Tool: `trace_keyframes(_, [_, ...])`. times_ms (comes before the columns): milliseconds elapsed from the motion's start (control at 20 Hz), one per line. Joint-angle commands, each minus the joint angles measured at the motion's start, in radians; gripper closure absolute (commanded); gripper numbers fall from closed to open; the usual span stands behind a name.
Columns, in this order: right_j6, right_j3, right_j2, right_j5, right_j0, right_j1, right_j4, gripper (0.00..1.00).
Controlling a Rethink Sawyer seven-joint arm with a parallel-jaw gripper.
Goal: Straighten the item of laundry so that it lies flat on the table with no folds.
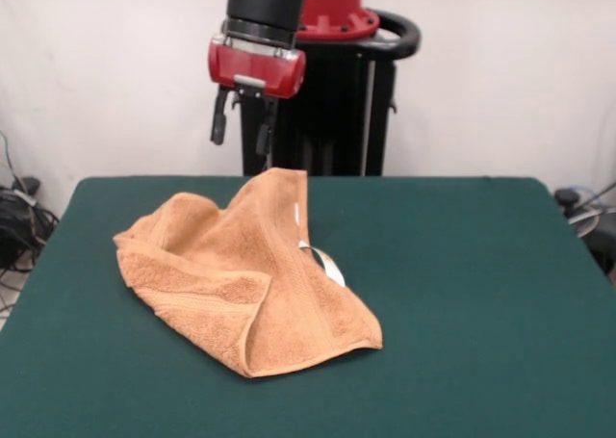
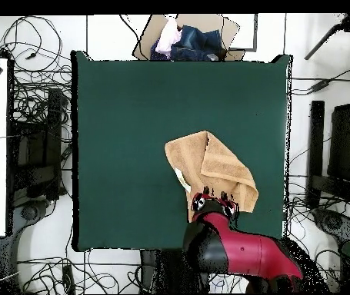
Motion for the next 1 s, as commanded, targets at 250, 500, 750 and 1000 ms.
trace_keyframes(250, [0.094, 0.108, 0.118, 0.105, -0.020, -0.028, 0.032, 0.00])
trace_keyframes(500, [0.093, 0.110, 0.106, 0.092, -0.011, -0.041, 0.017, 0.00])
trace_keyframes(750, [0.092, 0.106, 0.091, 0.082, -0.003, -0.044, 0.010, 0.00])
trace_keyframes(1000, [0.098, 0.104, 0.099, 0.082, -0.009, -0.025, 0.021, 0.00])
